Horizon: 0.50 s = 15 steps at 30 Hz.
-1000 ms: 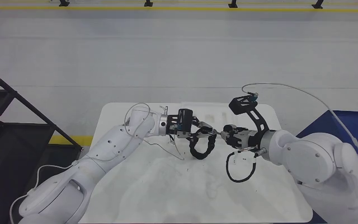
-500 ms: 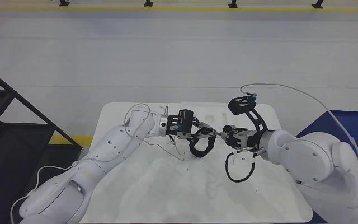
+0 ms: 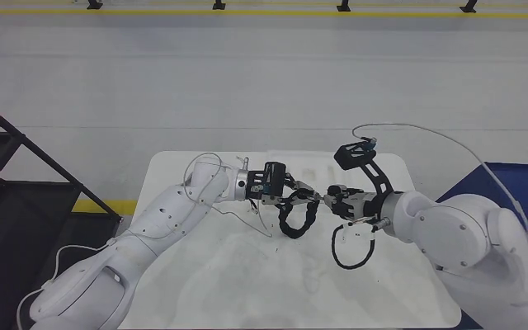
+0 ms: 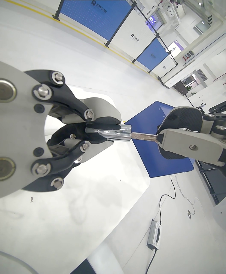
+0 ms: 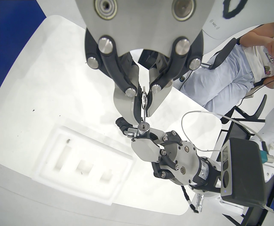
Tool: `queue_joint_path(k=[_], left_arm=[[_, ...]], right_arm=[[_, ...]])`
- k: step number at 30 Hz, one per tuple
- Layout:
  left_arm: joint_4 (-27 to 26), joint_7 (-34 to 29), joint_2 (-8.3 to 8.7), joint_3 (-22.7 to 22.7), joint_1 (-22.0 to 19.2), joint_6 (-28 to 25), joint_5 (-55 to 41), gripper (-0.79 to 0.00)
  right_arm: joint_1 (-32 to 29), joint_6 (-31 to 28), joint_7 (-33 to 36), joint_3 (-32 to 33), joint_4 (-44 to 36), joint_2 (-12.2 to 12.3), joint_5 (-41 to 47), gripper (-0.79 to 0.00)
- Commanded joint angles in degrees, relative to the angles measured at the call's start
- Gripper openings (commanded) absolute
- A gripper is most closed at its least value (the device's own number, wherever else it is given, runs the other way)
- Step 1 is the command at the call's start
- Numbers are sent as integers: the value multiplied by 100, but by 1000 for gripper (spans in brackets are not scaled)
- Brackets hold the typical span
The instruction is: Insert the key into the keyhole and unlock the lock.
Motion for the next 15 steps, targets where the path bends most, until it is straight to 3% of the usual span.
queue_joint_path(k=[1,15], left_arm=[[3,15,-4,-4,3,-18,4,-785],[0,62,-29,-6,-17,-176,101,-785]], right_arm=[[7,7,0,-13,11,0,-9,-785],[116,-39,45,-116,70,1,-91,-785]])
